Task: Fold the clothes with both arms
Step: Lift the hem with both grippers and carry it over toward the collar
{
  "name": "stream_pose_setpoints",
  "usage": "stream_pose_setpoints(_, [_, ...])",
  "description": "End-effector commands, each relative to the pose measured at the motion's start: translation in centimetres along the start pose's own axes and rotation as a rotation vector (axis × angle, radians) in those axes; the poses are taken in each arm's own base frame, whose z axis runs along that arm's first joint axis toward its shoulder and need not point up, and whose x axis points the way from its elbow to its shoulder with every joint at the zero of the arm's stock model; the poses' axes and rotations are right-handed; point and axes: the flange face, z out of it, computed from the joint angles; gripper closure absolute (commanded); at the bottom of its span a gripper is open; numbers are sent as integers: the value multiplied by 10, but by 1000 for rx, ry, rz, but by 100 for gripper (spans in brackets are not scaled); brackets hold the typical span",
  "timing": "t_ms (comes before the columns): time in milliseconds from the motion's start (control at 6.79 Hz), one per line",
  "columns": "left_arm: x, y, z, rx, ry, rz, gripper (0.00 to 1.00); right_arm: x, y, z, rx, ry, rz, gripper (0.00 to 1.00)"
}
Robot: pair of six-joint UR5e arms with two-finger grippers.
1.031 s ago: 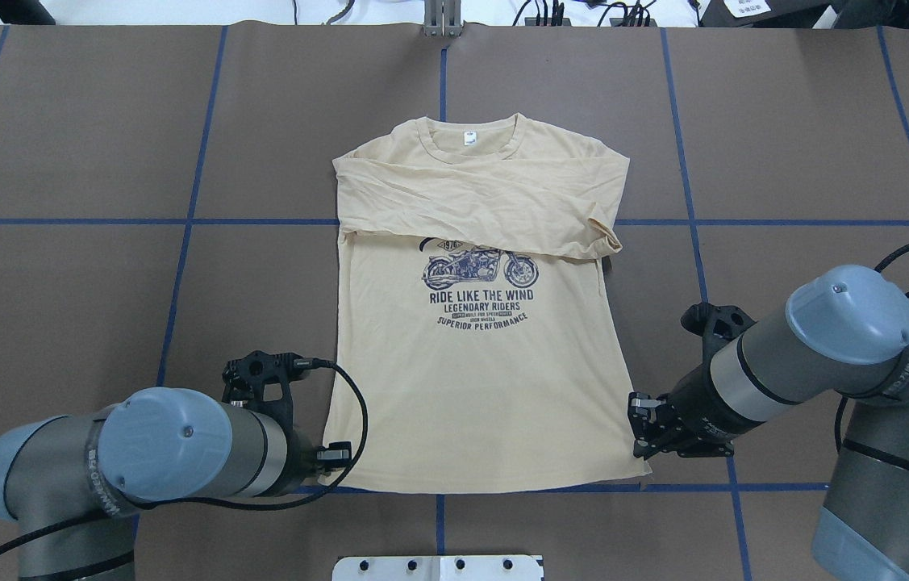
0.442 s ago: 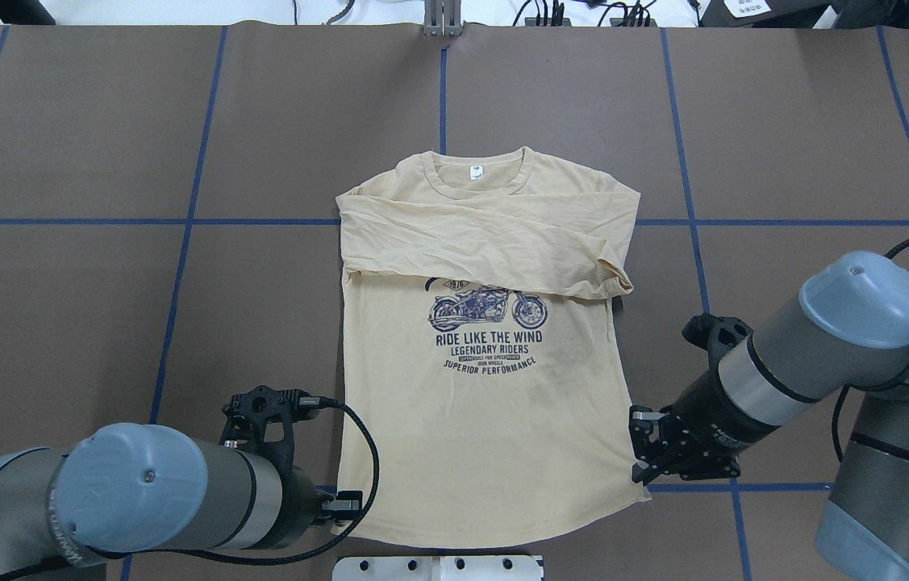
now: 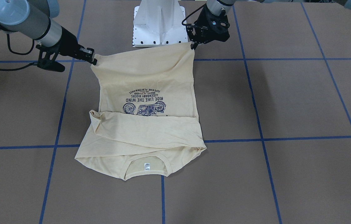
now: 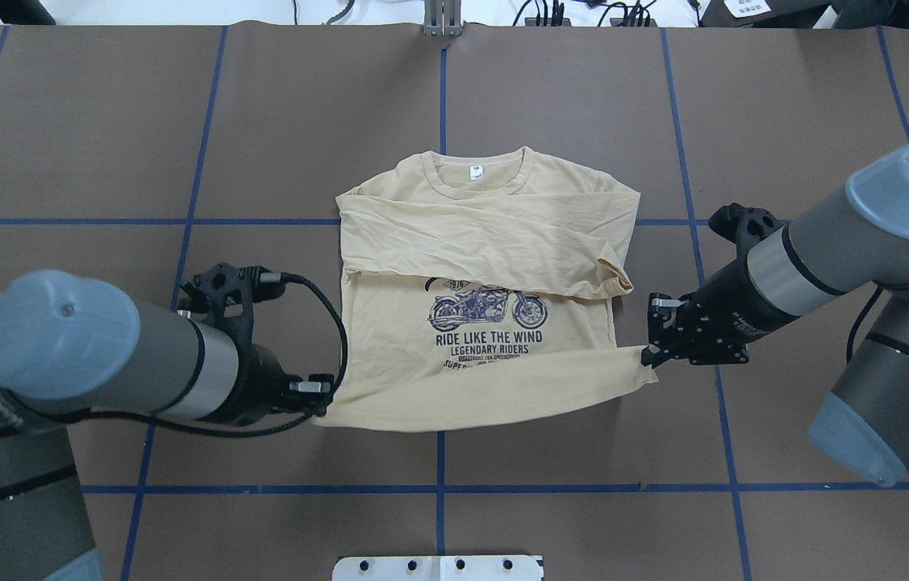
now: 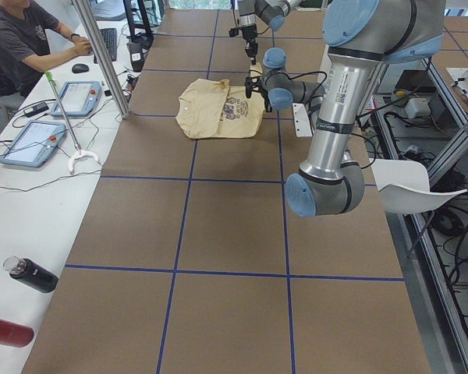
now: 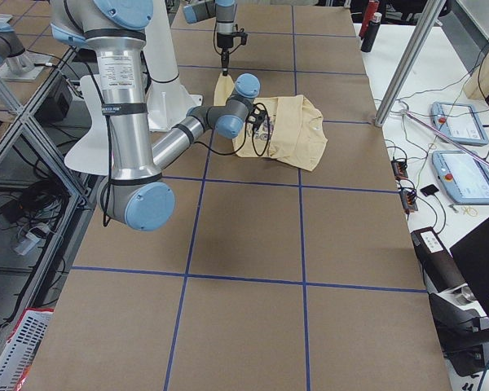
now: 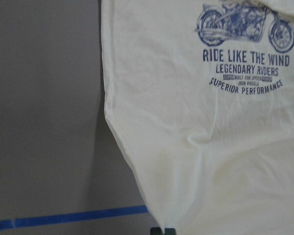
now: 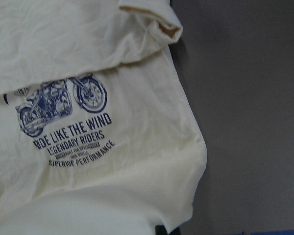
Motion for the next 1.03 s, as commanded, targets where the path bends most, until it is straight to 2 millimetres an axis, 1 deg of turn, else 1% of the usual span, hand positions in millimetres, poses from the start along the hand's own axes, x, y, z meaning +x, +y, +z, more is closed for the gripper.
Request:
stream_pose_setpoints(0, [-6,-84,-43,69,28,-12,100,-16,-53,-22,85,-27,11,100])
stream_pose_setpoints(147, [3,-114,-40,84,29,-29,100,-25,-66,-34,111,-44,16,100])
stream_pose_setpoints(295, [9,-130,-28,86,15,-46,100,-24,-76,-53,137,-63,28,100])
stream_pose_setpoints(442, [11,-147,-10,87,-8,-56,100,-22,-83,-65,162,-72,38,100])
stream_pose_setpoints(589, [1,-164,-8,112,-4,-64,100,-28,-94,-78,189,-86,44,100])
stream_pose_setpoints(737, [3,-164,-13,113,2,-69,100,-31,-96,-83,194,-95,48,100])
stream_pose_setpoints(884, [1,-168,-20,125,4,-74,100,-40,-98,-84,199,-99,45,100])
